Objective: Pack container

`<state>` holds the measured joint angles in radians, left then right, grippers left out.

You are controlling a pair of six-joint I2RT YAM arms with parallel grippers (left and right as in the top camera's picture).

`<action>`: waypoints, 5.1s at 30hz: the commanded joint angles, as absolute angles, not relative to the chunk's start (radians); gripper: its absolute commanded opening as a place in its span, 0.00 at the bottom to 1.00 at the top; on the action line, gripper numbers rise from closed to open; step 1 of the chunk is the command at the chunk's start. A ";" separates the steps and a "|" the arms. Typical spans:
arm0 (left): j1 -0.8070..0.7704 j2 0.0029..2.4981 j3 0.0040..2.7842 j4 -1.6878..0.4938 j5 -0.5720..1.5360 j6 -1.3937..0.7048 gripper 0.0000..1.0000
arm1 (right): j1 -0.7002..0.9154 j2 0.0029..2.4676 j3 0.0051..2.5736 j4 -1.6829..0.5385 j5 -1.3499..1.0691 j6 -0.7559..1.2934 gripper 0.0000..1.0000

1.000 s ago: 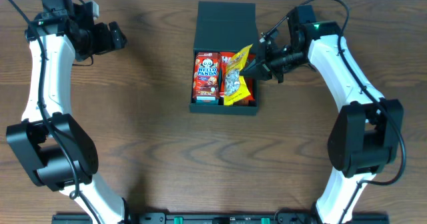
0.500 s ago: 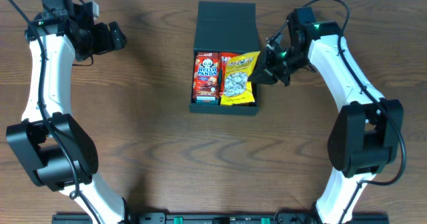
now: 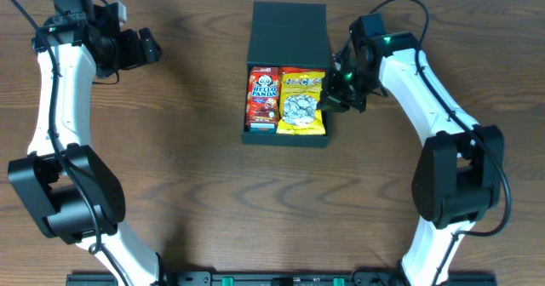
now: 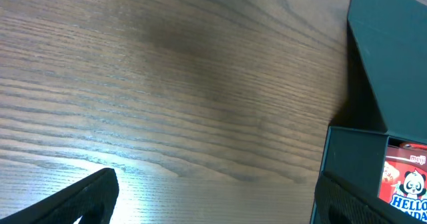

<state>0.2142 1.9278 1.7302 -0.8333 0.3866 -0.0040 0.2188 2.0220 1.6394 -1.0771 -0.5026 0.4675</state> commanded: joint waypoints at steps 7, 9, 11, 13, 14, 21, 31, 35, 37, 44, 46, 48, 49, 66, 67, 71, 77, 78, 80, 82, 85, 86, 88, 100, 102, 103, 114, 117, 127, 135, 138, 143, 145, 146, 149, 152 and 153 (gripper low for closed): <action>0.215 1.892 1.732 -0.837 0.393 -0.015 0.95 | 0.236 2.009 1.687 -1.051 -0.463 0.398 0.43; 0.215 1.892 1.732 -0.837 0.393 -0.015 0.95 | 0.236 2.006 1.731 -1.052 -0.463 0.374 0.49; 0.215 1.892 1.733 -0.837 0.393 -0.015 0.95 | 0.236 2.003 1.789 -1.069 -0.456 0.354 0.57; 0.215 1.892 1.732 -0.837 0.393 -0.015 0.95 | 0.236 2.001 1.866 -1.108 -0.436 0.331 0.65; 0.215 1.892 1.732 -0.837 0.393 -0.015 0.95 | 0.237 2.001 1.912 -1.135 -0.413 0.316 0.65; 0.215 1.892 1.732 -0.837 0.393 -0.015 0.95 | 0.322 2.006 1.984 -1.208 -0.150 0.159 0.02; 0.215 1.892 1.732 -0.837 0.393 -0.015 0.95 | 0.384 2.016 1.796 -1.158 0.068 0.212 0.01; 0.215 1.892 1.732 -0.839 0.394 -0.016 0.95 | 0.385 2.016 1.709 -1.096 0.072 0.205 0.02; 0.215 1.892 1.732 -0.842 0.393 -0.015 0.95 | 0.385 2.016 1.670 -1.075 0.072 0.205 0.01; 0.215 1.892 1.732 -0.848 0.394 -0.015 0.95 | 0.385 2.016 1.613 -1.003 0.071 0.205 0.01; 0.215 1.892 1.732 -0.852 0.393 -0.015 0.95 | 0.385 2.015 1.623 -1.010 0.072 0.205 0.01; 0.215 1.892 1.732 -0.857 0.393 -0.015 0.95 | 0.385 2.009 1.646 -1.029 0.072 0.205 0.01; 0.215 1.892 1.732 -0.858 0.393 -0.015 0.95 | 0.385 2.006 1.666 -1.038 0.072 0.205 0.01; 0.215 1.892 1.732 -0.859 0.393 -0.015 0.95 | 0.393 2.078 1.785 -1.039 0.053 0.204 0.01; 0.215 1.892 1.732 -0.859 0.393 -0.015 0.95 | 0.394 2.095 1.785 -1.039 0.043 0.205 0.01; 0.215 1.892 1.732 -0.859 0.393 -0.015 0.95 | 0.394 2.155 1.785 -1.040 0.040 0.205 0.01; 0.215 1.892 1.732 -0.857 0.393 -0.015 0.95 | 0.394 2.168 1.786 -1.033 0.041 0.205 0.01; 0.215 1.892 1.732 -0.855 0.393 -0.015 0.95 | 0.394 2.166 1.789 -1.031 0.042 0.205 0.01; 0.215 1.892 1.732 -0.852 0.393 -0.015 0.95 | 0.393 2.162 1.812 -1.041 0.042 0.205 0.01; 0.215 1.892 1.732 -0.852 0.393 -0.015 0.95 | 0.393 2.150 1.852 -1.058 0.042 0.205 0.01; 0.215 1.892 1.732 -0.852 0.393 -0.015 0.95 | 0.393 2.117 1.934 -1.083 0.045 0.199 0.01; 0.215 1.892 1.732 -0.852 0.393 -0.015 0.95 | 0.393 2.108 1.953 -1.086 0.044 0.189 0.01; 0.215 1.892 1.732 -0.852 0.393 -0.015 0.95 | 0.393 2.086 1.987 -1.094 0.033 0.148 0.02; 0.173 1.892 1.732 -0.719 0.673 0.101 0.95 | 0.221 2.071 2.021 -1.031 -0.355 0.195 0.01; 0.164 1.893 1.732 -0.658 0.674 0.101 0.95 | 0.154 2.071 2.020 -1.011 -0.455 0.229 0.01; 0.163 1.893 1.732 -0.638 0.673 0.101 0.96 | 0.121 2.071 2.020 -1.002 -0.494 0.244 0.01; 0.128 2.071 1.732 -0.278 0.788 -0.233 0.85 | -0.035 2.113 2.016 -0.819 -0.586 0.315 0.01; 0.094 2.119 1.732 -0.168 0.809 -0.306 0.82 | -0.049 2.159 2.016 -0.744 -0.641 0.322 0.01; -0.078 2.179 1.732 -0.009 0.605 -0.416 0.06 | -0.128 2.365 2.016 -0.533 -0.775 0.439 0.01; -0.089 2.207 1.732 -0.011 0.513 -0.491 0.06 | -0.126 2.455 2.016 -0.464 -0.838 0.497 0.01; -0.075 2.243 1.732 -0.010 0.514 -0.550 0.06 | -0.114 2.462 2.016 -0.463 -0.838 0.498 0.01; -0.063 2.323 1.732 0.017 0.578 -0.624 0.06 | -0.088 2.473 2.016 -0.464 -0.826 0.501 0.01; -0.061 2.337 1.732 0.012 0.570 -0.632 0.06 | -0.076 2.486 2.016 -0.463 -0.817 0.514 0.01; -0.059 2.343 1.732 0.009 0.566 -0.632 0.06 | -0.070 2.497 2.016 -0.459 -0.812 0.531 0.02; -0.055 2.356 1.732 0.009 0.564 -0.636 0.06 | -0.057 2.526 2.016 -0.433 -0.813 0.572 0.02; -0.054 2.368 1.733 -0.001 0.566 -0.640 0.05 | -0.048 2.549 2.016 -0.408 -0.817 0.616 0.01; -0.054 2.368 1.732 -0.012 0.569 -0.645 0.06 | -0.046 2.554 2.016 -0.408 -0.820 0.626 0.01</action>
